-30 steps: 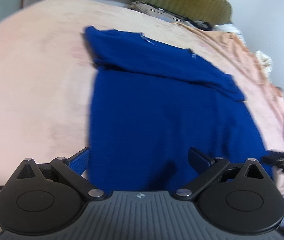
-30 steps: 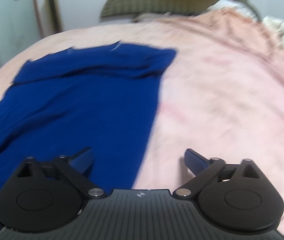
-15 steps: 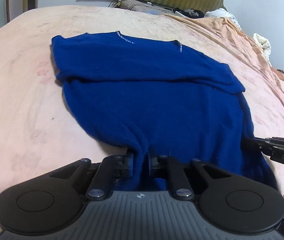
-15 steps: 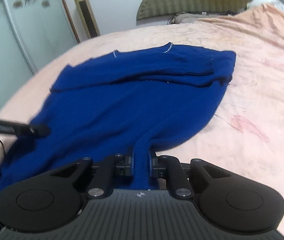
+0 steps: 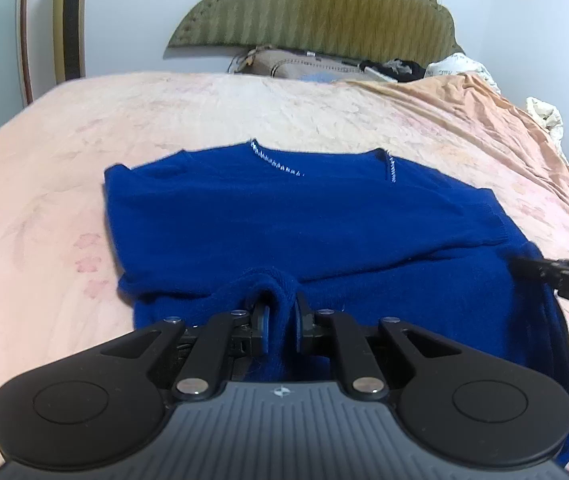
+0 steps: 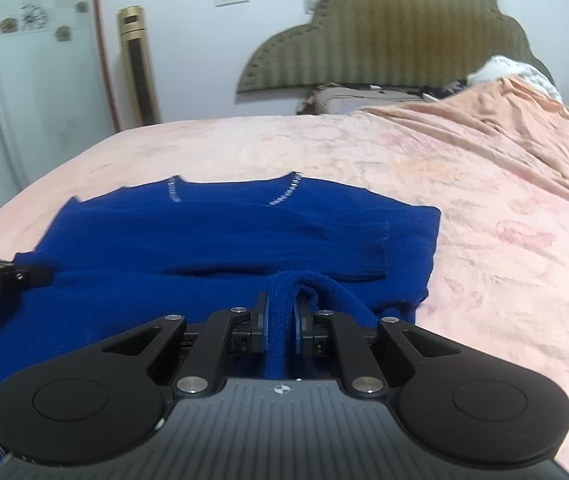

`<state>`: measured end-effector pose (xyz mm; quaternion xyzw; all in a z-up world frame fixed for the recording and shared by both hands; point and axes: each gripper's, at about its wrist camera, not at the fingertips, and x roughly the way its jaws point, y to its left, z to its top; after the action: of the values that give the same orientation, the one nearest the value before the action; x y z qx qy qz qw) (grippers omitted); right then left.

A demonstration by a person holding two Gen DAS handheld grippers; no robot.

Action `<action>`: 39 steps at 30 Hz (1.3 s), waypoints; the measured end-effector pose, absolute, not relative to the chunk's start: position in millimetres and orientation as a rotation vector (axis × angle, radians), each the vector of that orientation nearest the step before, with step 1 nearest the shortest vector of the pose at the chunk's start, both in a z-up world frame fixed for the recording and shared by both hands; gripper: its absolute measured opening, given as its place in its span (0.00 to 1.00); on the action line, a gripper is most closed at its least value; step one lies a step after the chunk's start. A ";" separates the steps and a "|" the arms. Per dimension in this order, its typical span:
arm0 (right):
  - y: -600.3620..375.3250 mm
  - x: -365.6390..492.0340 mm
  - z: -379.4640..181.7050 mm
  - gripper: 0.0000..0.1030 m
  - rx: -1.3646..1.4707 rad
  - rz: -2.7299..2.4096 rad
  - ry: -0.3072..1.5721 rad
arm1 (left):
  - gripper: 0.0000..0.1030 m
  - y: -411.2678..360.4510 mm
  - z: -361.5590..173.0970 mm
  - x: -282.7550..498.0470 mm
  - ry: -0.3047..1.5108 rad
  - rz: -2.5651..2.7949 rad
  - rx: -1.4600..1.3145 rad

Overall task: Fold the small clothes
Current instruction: 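Grasp the sweater hem with the left gripper while the right gripper grasps it too, then open both grippers and release the sweater hem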

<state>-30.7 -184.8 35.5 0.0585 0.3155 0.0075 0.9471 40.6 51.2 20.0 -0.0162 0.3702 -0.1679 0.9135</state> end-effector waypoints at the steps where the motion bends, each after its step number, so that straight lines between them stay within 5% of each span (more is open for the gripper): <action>1: -187.0 -26.5 31.5 0.23 0.126 -0.003 0.666 | 0.12 53.0 18.8 42.4 0.777 -0.348 -0.043; 5: -193.5 -39.3 29.9 0.41 0.155 -0.032 0.661 | 0.24 66.0 20.5 28.6 0.776 -0.356 -0.058; 7: -198.9 -53.9 29.5 0.45 0.165 -0.038 0.659 | 0.57 71.9 20.6 16.9 0.772 -0.330 -0.032; 9: -204.4 -68.7 28.2 0.45 0.185 -0.047 0.679 | 0.70 79.2 20.4 1.9 0.754 -0.313 -0.017; 21: -207.8 -153.2 15.1 0.53 0.337 -0.020 0.755 | 0.70 103.8 2.6 -65.9 0.839 -0.314 -0.013; 39: -175.8 -167.4 14.0 0.67 0.291 -0.023 0.736 | 0.71 77.8 2.4 -82.7 0.848 -0.163 0.029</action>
<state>-167.4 -175.8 14.0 0.1417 0.3583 -0.0111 0.9227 -82.7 77.8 2.4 0.0140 0.4109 -0.0792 0.9081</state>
